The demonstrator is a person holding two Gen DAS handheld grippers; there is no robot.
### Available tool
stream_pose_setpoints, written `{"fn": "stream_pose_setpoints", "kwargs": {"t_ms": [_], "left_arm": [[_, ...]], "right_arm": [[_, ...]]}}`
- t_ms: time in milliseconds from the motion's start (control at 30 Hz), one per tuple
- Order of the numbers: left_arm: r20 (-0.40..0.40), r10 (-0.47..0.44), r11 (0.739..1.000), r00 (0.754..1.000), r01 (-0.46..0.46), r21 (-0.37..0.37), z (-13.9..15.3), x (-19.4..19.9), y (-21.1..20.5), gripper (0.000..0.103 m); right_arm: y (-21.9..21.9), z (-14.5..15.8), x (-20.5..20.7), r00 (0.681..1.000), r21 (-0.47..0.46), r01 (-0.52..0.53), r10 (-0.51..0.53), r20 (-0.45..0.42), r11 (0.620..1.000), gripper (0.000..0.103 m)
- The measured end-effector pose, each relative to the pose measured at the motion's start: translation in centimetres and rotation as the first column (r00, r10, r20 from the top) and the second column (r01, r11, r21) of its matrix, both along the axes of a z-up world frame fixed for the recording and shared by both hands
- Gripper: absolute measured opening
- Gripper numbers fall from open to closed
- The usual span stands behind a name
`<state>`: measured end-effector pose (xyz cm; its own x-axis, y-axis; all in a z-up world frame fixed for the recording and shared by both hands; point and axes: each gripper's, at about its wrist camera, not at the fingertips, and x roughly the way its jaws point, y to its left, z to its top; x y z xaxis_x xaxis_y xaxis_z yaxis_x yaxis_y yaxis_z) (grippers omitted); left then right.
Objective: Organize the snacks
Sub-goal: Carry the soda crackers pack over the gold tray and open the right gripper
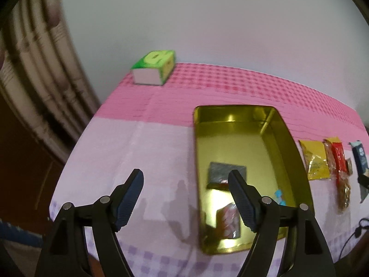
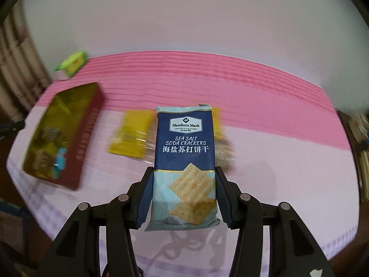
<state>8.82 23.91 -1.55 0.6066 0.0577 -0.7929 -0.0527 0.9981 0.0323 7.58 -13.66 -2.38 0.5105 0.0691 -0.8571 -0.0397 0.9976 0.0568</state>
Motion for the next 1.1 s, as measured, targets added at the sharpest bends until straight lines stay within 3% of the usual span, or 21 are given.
{"fn": "stream_pose_setpoints", "kwargs": {"t_ms": [267, 500, 800, 1100], "left_arm": [[-0.026, 0.111, 0.991, 0.994, -0.112, -0.067, -0.7, -2.7, 4.1, 0.076], [-0.043, 0.136, 0.986, 0.99, -0.14, -0.091, -1.2, -3.4, 5.0, 0.076], [-0.049, 0.167, 0.975, 0.985, -0.172, -0.139, -1.3, -3.5, 6.1, 0.076], [-0.055, 0.168, 0.975, 0.984, -0.174, -0.136, -1.5, -3.2, 6.1, 0.076]], "right_arm": [[9.9, 1.4, 2.8, 0.984, 0.032, -0.178, 0.177, 0.017, 0.984, 0.046], [16.6, 0.3, 5.0, 0.966, 0.043, -0.259, 0.26, -0.012, 0.965, 0.046], [20.2, -2.2, 7.0, 0.959, 0.004, -0.277, 0.277, -0.066, 0.961, 0.046], [21.7, -4.3, 7.8, 0.956, -0.028, -0.266, 0.26, -0.133, 0.964, 0.046]]}}
